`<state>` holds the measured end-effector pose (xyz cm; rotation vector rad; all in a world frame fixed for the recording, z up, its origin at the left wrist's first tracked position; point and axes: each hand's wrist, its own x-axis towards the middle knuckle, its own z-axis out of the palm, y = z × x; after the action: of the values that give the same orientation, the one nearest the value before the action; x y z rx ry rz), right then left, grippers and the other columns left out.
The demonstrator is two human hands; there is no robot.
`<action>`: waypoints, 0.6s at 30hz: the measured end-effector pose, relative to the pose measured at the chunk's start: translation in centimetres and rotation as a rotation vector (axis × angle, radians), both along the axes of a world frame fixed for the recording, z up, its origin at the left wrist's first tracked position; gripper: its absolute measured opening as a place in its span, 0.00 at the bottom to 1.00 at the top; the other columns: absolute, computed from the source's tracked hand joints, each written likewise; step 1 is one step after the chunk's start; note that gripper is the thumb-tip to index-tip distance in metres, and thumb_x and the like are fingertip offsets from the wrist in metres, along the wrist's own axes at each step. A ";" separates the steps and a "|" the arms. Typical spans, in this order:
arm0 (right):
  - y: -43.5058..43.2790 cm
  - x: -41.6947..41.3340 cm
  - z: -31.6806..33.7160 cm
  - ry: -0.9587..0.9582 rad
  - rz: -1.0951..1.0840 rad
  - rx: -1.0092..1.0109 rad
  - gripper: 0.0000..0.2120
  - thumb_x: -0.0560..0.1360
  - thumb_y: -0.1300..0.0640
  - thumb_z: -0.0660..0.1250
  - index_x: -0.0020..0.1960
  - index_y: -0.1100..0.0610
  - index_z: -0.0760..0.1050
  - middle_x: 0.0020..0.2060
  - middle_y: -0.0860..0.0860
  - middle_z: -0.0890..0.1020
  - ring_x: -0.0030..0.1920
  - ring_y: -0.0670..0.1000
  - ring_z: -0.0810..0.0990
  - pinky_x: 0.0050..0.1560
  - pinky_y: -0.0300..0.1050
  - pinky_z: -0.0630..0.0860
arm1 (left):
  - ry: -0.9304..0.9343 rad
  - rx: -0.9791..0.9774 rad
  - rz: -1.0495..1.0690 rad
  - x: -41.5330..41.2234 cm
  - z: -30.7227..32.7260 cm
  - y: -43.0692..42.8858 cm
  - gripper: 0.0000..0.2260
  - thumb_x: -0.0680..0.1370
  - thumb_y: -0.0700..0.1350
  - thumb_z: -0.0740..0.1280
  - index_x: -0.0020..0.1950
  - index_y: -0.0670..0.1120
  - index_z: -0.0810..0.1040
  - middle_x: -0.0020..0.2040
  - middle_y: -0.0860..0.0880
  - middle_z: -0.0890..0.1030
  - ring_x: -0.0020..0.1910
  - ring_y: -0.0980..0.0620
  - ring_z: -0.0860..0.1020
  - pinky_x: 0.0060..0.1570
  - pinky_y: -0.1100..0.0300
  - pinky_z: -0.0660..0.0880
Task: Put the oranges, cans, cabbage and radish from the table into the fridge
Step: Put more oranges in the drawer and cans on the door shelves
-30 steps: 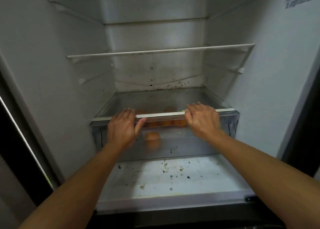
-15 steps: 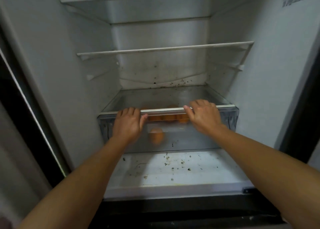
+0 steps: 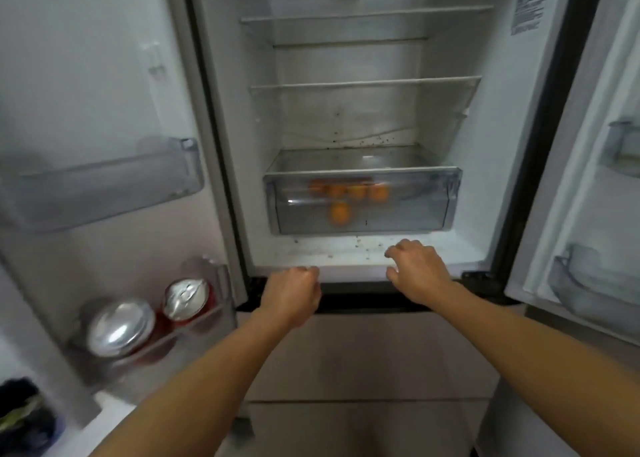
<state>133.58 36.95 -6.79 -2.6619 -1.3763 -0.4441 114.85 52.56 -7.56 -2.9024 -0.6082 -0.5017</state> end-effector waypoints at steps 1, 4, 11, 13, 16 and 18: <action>-0.6 -2.0 -0.5 0.018 0.027 -0.020 0.17 0.78 0.52 0.60 0.65 0.55 0.74 0.59 0.55 0.76 0.57 0.56 0.74 0.56 0.51 0.72 | 0.024 -0.016 -0.001 -2.0 -0.8 -0.9 0.09 0.80 0.49 0.56 0.48 0.47 0.73 0.47 0.45 0.81 0.43 0.42 0.78 0.36 0.53 0.68; -2.1 -7.6 -1.4 0.072 0.122 -0.062 0.14 0.79 0.50 0.61 0.60 0.55 0.76 0.53 0.54 0.77 0.51 0.56 0.77 0.48 0.50 0.75 | 0.103 -0.045 0.033 -8.2 -2.7 -3.2 0.10 0.79 0.50 0.56 0.49 0.46 0.74 0.50 0.44 0.81 0.47 0.40 0.78 0.39 0.52 0.69; -2.1 -18.9 -3.3 0.111 0.372 -0.171 0.12 0.79 0.51 0.59 0.57 0.54 0.76 0.52 0.53 0.80 0.50 0.55 0.78 0.41 0.45 0.68 | 0.215 -0.150 0.267 -22.6 -6.0 -7.2 0.12 0.79 0.51 0.58 0.56 0.48 0.76 0.53 0.45 0.81 0.50 0.42 0.79 0.44 0.55 0.74; -2.0 -22.4 -4.3 0.113 0.439 -0.184 0.12 0.79 0.51 0.58 0.57 0.54 0.76 0.53 0.54 0.80 0.51 0.56 0.78 0.42 0.46 0.70 | 0.246 -0.186 0.371 -27.3 -7.0 -8.9 0.13 0.80 0.50 0.58 0.61 0.49 0.74 0.55 0.46 0.81 0.52 0.43 0.79 0.46 0.55 0.72; -2.2 -28.2 -6.3 0.125 0.573 -0.189 0.12 0.78 0.50 0.59 0.57 0.53 0.75 0.53 0.53 0.79 0.53 0.56 0.78 0.46 0.49 0.73 | 0.285 -0.245 0.546 -34.9 -9.2 -12.2 0.14 0.80 0.52 0.58 0.62 0.48 0.73 0.55 0.46 0.80 0.53 0.44 0.78 0.49 0.54 0.73; -2.5 -32.3 -8.3 0.149 0.670 -0.210 0.11 0.77 0.50 0.59 0.54 0.53 0.75 0.53 0.53 0.79 0.53 0.57 0.78 0.44 0.48 0.71 | 0.304 -0.290 0.666 -40.2 -11.1 -14.9 0.14 0.80 0.52 0.57 0.60 0.48 0.74 0.55 0.47 0.80 0.53 0.45 0.77 0.48 0.54 0.71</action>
<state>101.29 34.48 -15.05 -2.1079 -2.2114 -0.0245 74.61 37.64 -18.62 -2.6788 -1.5992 0.1219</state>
